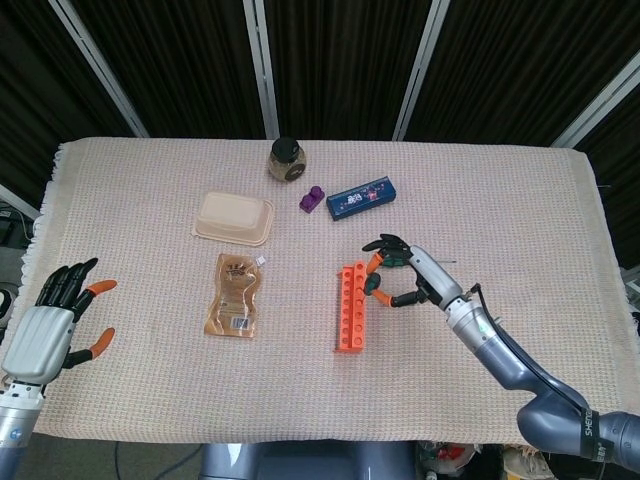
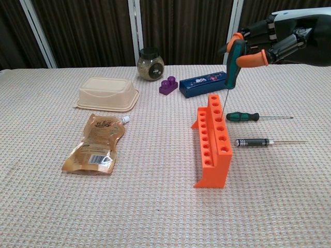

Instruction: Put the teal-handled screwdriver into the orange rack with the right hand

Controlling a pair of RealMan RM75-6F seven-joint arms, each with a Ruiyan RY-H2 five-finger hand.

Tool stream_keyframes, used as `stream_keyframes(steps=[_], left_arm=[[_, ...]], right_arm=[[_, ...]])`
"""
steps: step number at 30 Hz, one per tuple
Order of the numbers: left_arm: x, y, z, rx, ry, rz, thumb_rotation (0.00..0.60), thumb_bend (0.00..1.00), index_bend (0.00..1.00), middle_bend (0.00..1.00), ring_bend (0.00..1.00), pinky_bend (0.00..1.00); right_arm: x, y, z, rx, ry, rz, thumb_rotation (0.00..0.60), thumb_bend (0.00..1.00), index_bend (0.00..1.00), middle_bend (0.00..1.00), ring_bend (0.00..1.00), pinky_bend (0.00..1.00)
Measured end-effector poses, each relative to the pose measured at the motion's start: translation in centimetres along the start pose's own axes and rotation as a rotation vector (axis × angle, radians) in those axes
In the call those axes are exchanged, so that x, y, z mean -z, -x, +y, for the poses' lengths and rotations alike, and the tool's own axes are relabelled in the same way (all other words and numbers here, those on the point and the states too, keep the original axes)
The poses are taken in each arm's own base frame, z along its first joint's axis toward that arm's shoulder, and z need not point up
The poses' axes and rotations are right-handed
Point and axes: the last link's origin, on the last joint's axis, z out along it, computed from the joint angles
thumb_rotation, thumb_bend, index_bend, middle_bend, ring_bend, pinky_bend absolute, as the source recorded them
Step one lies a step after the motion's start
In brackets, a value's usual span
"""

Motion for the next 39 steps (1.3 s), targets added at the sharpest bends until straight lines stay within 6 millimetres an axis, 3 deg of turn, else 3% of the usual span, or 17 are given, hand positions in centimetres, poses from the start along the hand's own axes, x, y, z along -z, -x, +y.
stream_keyframes(steps=[39], left_arm=[[0.2, 0.7, -0.6, 0.002, -0.023, -0.022, 0.600, 0.32, 0.23, 0.00, 0.00, 0.00]], right_arm=[[-1.7, 3.1, 3.2, 0.082, 0.010, -0.036, 0.600, 0.35, 0.62, 0.19, 0.00, 0.03]])
